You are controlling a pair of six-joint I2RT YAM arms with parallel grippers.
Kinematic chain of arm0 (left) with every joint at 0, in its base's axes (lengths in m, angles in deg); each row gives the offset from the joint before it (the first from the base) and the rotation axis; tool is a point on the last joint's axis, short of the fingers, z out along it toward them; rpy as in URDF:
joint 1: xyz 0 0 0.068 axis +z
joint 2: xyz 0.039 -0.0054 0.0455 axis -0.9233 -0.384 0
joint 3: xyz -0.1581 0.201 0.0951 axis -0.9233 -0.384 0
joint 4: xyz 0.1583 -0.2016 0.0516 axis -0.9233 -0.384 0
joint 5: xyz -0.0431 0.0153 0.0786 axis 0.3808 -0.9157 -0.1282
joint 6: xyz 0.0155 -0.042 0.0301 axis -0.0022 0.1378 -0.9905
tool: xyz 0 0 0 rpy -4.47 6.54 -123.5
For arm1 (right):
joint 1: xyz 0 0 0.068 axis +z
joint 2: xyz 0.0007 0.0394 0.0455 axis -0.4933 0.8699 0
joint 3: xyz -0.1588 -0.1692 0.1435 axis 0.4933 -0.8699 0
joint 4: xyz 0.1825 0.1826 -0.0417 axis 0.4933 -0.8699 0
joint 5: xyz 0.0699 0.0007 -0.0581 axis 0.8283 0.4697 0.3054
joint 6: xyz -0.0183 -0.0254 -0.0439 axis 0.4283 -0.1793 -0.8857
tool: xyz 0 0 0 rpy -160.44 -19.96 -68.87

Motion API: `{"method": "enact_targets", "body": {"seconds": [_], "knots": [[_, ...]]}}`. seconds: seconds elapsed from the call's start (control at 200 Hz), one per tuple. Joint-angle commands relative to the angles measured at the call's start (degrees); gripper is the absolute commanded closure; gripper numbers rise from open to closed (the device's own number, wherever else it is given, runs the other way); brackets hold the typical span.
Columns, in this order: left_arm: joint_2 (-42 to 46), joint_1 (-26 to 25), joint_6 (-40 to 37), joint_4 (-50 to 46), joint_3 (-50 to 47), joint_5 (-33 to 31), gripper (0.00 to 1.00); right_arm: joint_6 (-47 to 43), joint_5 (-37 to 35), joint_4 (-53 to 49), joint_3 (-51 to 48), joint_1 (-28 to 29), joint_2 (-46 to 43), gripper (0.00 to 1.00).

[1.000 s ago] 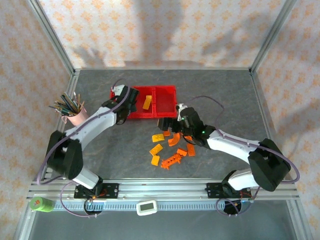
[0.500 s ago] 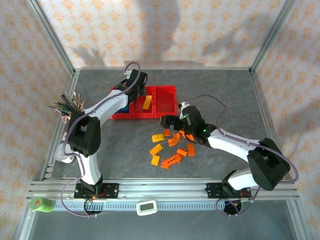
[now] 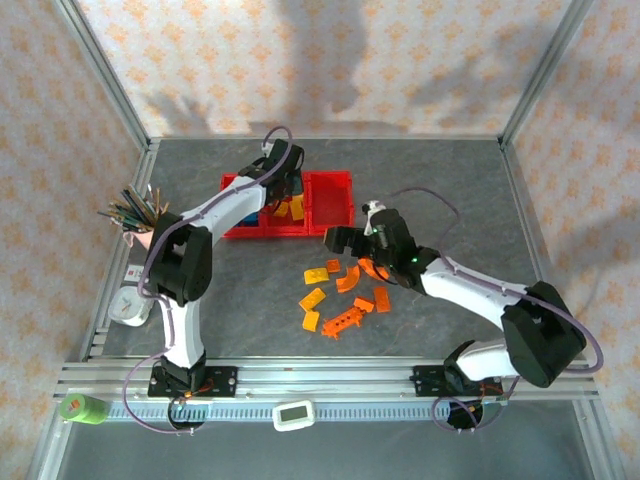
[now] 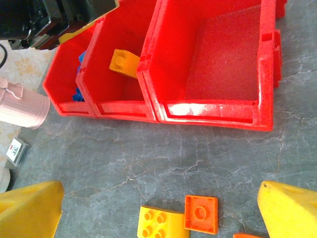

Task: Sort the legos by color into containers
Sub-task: Place the lego in the container, then pick up the lego from the center of the table.

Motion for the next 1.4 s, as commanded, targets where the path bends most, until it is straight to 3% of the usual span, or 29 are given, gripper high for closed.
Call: {"method": "enact_targets", "body": {"seconds": [0.0,0.45,0.591,0.906,1.181,1.391], "knots": [[5.6,-1.1,-0.9,-2.2,-1.9,0.2,0.40,-0.5,-1.1,-1.9,-0.7,-0.3,-2.8,0.00],[20.8,-11.5,4.1,5.4,-24.7,7.8,0.33,2.7,-0.7,-5.4,-8.9,-0.3,-8.6,0.00],[22.4,-15.5,3.7,5.8,-28.9,7.2,0.28,3.9,-0.6,-6.6,-10.8,-0.5,-10.3,0.00],[19.0,-19.8,1.2,8.0,-32.8,8.9,0.19,6.0,1.0,-8.5,-12.6,-3.1,-12.3,0.00],[15.4,-20.6,-9.2,7.3,-32.3,6.1,0.14,6.6,1.6,-9.2,-13.9,-4.9,-15.6,0.00],[13.9,-20.7,-14.4,9.4,-33.0,8.8,0.13,6.8,1.6,-9.3,-14.0,-5.0,-15.9,0.00]]}}
